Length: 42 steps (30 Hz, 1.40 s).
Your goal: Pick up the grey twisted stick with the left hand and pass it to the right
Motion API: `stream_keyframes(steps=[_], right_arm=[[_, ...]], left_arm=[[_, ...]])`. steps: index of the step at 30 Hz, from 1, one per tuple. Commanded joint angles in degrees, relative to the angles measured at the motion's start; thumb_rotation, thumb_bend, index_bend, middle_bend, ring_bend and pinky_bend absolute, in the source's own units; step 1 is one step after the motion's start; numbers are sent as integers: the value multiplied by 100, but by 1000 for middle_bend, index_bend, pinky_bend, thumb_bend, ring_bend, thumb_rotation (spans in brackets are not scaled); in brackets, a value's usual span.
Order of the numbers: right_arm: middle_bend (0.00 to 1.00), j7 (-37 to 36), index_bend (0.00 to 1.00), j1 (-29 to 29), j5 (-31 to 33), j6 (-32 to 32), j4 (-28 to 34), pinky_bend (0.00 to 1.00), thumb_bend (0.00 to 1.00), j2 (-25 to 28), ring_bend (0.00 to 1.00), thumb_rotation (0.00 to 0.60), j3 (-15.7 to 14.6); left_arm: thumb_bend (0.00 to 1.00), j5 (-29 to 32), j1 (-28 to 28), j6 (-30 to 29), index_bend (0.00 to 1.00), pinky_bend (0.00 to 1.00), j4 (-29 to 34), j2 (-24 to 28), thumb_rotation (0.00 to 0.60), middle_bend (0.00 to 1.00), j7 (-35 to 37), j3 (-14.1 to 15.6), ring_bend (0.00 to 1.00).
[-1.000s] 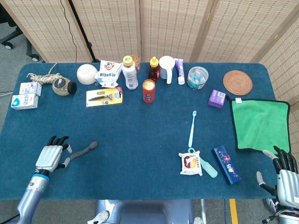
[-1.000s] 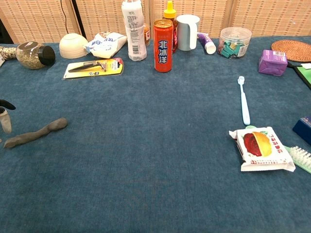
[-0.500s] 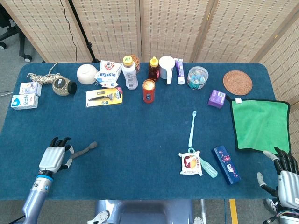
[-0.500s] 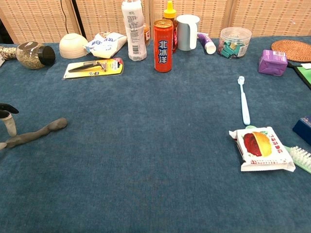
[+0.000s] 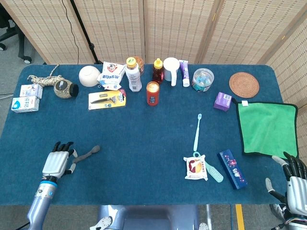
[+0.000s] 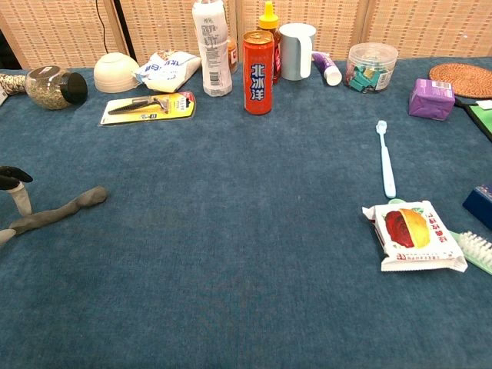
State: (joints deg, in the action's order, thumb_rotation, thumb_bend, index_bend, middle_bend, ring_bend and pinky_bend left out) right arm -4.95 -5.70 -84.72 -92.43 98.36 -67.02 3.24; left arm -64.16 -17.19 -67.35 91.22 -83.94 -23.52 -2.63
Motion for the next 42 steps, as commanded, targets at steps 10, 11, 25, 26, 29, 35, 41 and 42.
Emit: stream_keyframes(steps=[10, 11, 25, 26, 29, 35, 41, 42], right_arm=[[89, -46, 215, -22, 11, 0, -29, 0, 394, 1, 0, 600, -1], [89, -48, 214, -21, 12, 3, -29, 0, 394, 1, 0, 600, -1], [89, -27, 215, -28, 17, 22, -3, 0, 394, 8, 0, 600, -4], [89, -25, 214, -30, 19, 19, -2, 0, 395, 7, 0, 600, -1], [89, -23, 214, -30, 20, 24, 6, 0, 395, 12, 0, 600, -1], [89, -27, 214, -30, 33, 41, 9, 0, 395, 16, 0, 600, -1], [89, -57, 215, -44, 53, 41, -6, 0, 395, 21, 0, 600, 2], [89, -63, 215, -46, 54, 39, -5, 0, 395, 24, 0, 600, 2]], left_arm=[[350, 151, -20, -69, 426, 0, -29, -148, 600, 152, -111, -52, 142], [350, 155, -21, -75, 430, 0, -32, -155, 600, 152, -121, -51, 142], [350, 306, -25, -85, 457, 0, -111, -238, 600, 152, -246, -35, 143], [350, 314, -23, -88, 459, 0, -116, -244, 600, 152, -245, -35, 144], [355, 330, -23, -101, 461, 0, -127, -263, 600, 152, -247, -42, 144], [357, 359, -37, -93, 462, 0, -105, -286, 600, 152, -245, -55, 146], [371, 401, -56, -74, 476, 0, -68, -320, 600, 152, -286, -48, 147], [380, 407, -57, -73, 480, 0, -62, -324, 600, 152, -286, -47, 148]])
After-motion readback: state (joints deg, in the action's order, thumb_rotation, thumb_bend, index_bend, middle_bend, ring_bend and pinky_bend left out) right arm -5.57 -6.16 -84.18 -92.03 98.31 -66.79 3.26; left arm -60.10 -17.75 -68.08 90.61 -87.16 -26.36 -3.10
